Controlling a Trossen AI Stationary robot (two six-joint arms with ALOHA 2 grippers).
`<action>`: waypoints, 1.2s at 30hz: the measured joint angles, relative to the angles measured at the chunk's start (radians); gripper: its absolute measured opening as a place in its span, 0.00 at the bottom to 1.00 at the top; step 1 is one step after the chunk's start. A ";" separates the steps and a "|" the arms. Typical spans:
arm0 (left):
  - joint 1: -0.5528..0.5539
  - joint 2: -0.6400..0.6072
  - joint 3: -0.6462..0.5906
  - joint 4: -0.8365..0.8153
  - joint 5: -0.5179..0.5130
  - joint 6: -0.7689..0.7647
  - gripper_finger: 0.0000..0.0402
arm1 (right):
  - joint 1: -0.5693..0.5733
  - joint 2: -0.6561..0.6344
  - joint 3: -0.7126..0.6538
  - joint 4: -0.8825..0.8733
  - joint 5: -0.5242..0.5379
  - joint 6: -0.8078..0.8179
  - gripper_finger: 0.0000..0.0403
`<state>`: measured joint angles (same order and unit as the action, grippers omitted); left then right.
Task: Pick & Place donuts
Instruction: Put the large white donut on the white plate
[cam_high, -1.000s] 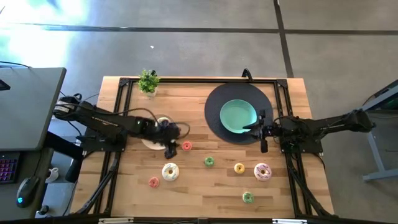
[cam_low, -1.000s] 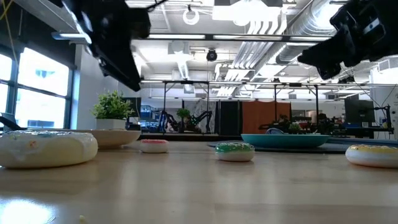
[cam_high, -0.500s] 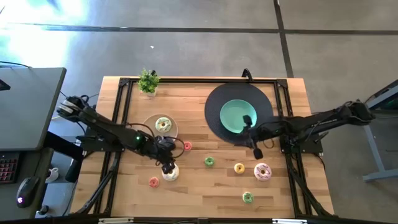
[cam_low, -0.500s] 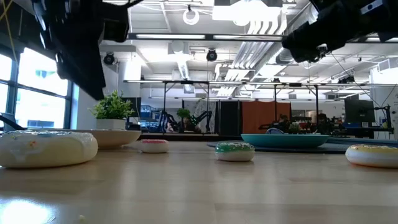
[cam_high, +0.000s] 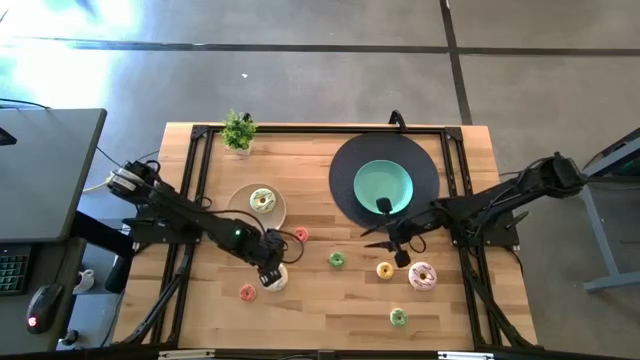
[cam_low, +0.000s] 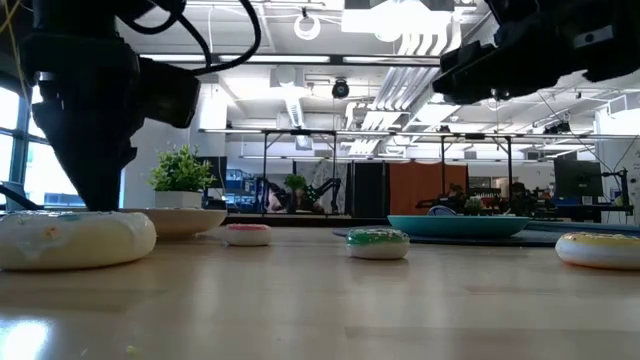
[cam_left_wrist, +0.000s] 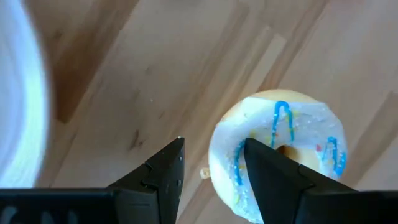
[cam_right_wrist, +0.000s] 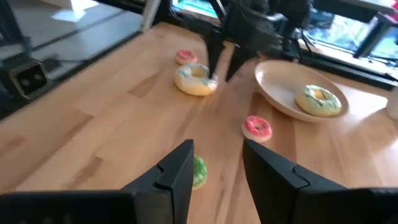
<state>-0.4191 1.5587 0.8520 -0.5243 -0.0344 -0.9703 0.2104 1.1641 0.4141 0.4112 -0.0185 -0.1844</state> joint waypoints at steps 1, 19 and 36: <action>0.000 0.005 0.000 0.000 0.003 0.001 0.41 | 0.000 0.004 0.000 0.003 0.018 0.000 0.33; 0.000 0.018 0.000 0.039 0.073 0.049 0.04 | -0.001 0.007 0.000 0.028 0.074 0.000 0.33; 0.137 -0.321 -0.001 -0.257 -0.102 0.110 0.01 | -0.001 0.007 -0.001 0.028 0.076 0.000 0.33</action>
<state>-0.2816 1.2381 0.8509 -0.7810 -0.1361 -0.8608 0.2096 1.1713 0.4133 0.4389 0.0574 -0.1844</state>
